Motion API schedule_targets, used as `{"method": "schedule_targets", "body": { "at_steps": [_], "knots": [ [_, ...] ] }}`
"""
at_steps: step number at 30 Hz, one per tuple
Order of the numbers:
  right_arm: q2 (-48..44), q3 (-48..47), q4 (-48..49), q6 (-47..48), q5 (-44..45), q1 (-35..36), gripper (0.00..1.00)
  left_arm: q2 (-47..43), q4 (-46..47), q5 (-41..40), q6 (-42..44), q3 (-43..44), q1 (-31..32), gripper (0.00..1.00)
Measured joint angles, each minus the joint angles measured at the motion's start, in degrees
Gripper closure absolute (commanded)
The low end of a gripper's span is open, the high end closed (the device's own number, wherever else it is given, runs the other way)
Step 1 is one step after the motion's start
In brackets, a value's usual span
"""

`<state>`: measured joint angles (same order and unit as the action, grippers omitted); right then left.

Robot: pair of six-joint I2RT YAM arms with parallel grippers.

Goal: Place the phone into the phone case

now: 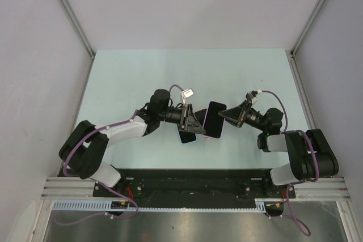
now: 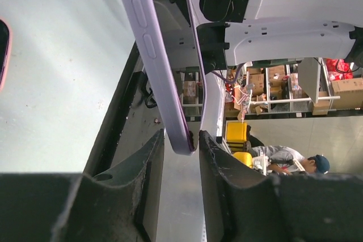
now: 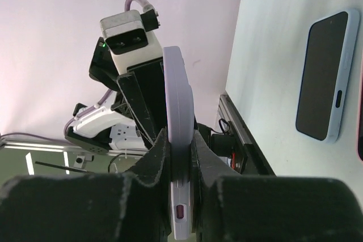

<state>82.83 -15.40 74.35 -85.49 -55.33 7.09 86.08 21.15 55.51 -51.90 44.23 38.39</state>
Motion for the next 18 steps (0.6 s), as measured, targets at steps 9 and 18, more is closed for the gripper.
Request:
{"method": "schedule_targets", "body": {
  "at_steps": [9,18],
  "knots": [
    [0.0,0.3,0.1,0.6,0.0,0.0,1.00,0.0,-1.2,-0.6,0.9,-0.4,0.0,0.97],
    [-2.1,2.4,-0.6,7.5,2.5,1.3,1.00,-0.1,-19.9,-7.1,10.3,5.3,1.7,0.72]
  ]
}}
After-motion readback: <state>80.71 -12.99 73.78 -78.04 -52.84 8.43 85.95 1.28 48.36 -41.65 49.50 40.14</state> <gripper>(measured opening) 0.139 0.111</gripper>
